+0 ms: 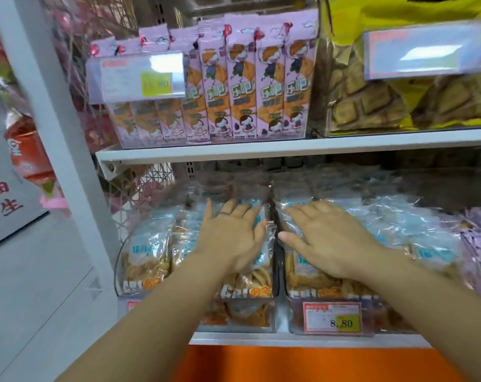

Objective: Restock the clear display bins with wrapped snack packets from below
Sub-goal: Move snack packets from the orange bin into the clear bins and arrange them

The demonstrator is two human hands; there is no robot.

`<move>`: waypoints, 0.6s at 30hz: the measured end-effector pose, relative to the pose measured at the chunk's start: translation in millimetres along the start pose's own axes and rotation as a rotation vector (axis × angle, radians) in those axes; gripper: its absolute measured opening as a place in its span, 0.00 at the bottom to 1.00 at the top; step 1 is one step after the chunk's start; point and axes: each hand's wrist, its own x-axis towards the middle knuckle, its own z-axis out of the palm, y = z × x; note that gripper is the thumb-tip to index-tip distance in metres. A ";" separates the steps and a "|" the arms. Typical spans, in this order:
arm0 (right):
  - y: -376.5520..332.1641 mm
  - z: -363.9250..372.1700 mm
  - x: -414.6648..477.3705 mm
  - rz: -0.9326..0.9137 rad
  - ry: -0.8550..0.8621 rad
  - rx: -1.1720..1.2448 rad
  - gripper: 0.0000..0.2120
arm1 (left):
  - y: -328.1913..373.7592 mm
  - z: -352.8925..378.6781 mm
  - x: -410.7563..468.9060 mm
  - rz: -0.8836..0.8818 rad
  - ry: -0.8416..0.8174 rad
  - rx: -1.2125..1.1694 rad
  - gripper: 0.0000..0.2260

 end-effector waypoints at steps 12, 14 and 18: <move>19.8 -19.5 64.9 0.083 -0.124 0.183 0.23 | -3.8 -20.8 68.9 -0.154 -0.164 -0.104 0.24; 23.1 -16.0 71.1 0.103 -0.162 0.201 0.24 | -6.7 -19.8 74.8 -0.148 -0.201 -0.086 0.24; 25.9 -12.6 71.0 0.090 -0.178 0.183 0.24 | -10.0 -15.7 75.7 -0.214 -0.213 -0.044 0.25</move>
